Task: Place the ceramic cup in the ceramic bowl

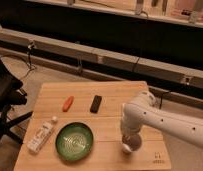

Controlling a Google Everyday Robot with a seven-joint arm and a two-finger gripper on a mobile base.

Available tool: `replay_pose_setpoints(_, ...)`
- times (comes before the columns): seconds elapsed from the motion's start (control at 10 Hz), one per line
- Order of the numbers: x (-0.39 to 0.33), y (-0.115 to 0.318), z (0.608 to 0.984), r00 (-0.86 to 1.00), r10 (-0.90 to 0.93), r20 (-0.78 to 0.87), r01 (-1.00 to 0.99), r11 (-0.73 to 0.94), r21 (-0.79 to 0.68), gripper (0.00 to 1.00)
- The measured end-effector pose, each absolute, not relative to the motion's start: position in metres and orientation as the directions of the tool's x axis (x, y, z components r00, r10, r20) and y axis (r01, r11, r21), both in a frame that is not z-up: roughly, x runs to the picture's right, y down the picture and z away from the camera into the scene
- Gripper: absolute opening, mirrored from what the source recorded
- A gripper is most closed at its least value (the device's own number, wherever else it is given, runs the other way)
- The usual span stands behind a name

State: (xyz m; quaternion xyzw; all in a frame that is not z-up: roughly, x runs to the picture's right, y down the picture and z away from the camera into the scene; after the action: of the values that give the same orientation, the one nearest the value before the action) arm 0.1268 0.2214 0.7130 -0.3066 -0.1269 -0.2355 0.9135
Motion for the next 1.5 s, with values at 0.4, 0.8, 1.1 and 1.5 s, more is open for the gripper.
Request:
replay_pose_setpoints(0.4,0.107,0.208,0.697,0.844,-0.380,0.379,0.531,0.690,-0.492,0.00)
replay_pose_setpoints(0.8,0.094,0.193,0.683,0.825,-0.412,0.387,0.559,0.690,-0.460,0.00)
replay_pose_setpoints(1.1,0.076,0.182,0.672,0.816,-0.430,0.387,0.574,0.686,-0.447,0.00)
replay_pose_setpoints(1.5,0.060,0.174,0.666,0.791,-0.465,0.398,0.607,0.681,-0.411,0.00)
